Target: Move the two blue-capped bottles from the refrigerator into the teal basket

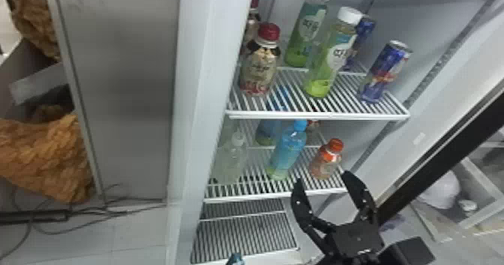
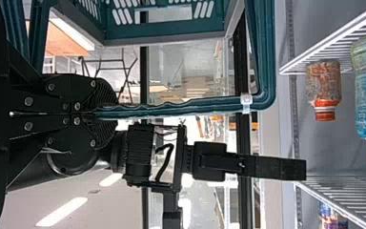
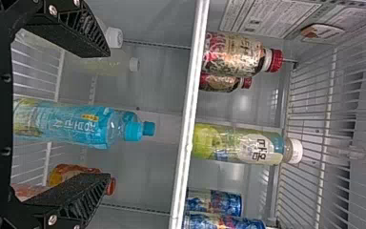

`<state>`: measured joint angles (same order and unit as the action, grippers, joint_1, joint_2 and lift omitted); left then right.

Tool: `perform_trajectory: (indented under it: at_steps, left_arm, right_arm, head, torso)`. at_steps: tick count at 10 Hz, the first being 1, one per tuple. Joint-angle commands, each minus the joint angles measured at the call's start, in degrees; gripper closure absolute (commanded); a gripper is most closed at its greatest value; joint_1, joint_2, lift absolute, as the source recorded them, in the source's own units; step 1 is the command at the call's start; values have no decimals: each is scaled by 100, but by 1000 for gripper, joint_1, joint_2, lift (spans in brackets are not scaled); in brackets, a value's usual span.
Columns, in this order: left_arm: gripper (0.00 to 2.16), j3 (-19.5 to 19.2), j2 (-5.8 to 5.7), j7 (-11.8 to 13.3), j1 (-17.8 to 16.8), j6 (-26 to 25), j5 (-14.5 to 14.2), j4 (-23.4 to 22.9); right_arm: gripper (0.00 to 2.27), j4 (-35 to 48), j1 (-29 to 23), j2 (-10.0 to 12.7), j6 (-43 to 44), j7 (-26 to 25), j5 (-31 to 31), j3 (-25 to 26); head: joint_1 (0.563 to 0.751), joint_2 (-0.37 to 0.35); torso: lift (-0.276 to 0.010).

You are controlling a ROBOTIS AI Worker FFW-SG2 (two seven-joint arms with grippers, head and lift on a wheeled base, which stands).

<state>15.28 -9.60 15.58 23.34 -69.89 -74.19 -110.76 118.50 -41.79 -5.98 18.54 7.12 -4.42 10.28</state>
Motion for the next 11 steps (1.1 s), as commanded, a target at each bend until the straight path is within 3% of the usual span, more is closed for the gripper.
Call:
perform_trajectory:
  at_steps: [1,7,11]
  left_arm:
    - [1138,37,-6,-11,-113,0,89,171]
    - [1138,160,-68,-11,-296,70,177,283]
    - [1138,221,-103,-11,-338,84,177,283]
  right_arm:
    - [114,-31,45,0,31,0,-7,0]
    - [114,-171,172,-18,59,62,-15,0]
    - [110,-706,748,-70,87,106,37,-26]
  head:
    - [695,-350]
    - [695,-350]
    - [695,-350]
  torso:
    - [-143]
    - [-143]
    - [-143]
